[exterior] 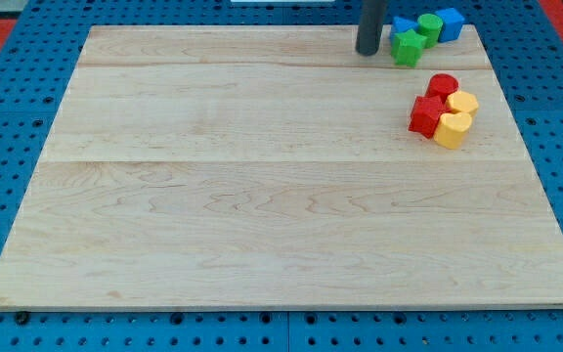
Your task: Push the red star with a yellow hexagon towards the left
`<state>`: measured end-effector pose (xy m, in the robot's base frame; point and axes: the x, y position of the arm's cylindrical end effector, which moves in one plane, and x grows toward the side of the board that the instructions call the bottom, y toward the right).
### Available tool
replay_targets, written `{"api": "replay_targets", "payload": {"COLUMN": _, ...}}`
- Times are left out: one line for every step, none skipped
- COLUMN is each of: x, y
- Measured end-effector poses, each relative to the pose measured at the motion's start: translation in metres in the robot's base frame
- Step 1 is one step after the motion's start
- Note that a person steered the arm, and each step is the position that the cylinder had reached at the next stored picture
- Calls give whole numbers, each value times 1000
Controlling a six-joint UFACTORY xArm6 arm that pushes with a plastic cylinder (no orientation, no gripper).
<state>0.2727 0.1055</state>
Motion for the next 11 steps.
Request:
{"api": "replay_targets", "payload": {"x": 19, "y": 18}}
{"api": "replay_targets", "payload": {"x": 19, "y": 51}}
{"api": "replay_targets", "payload": {"x": 18, "y": 80}}
{"api": "replay_targets", "payload": {"x": 12, "y": 131}}
{"api": "replay_targets", "payload": {"x": 41, "y": 166}}
{"api": "replay_targets", "payload": {"x": 90, "y": 152}}
{"api": "replay_targets", "payload": {"x": 94, "y": 117}}
{"api": "replay_targets", "payload": {"x": 96, "y": 82}}
{"api": "replay_targets", "payload": {"x": 99, "y": 62}}
{"api": "replay_targets", "payload": {"x": 95, "y": 68}}
{"api": "replay_targets", "payload": {"x": 94, "y": 106}}
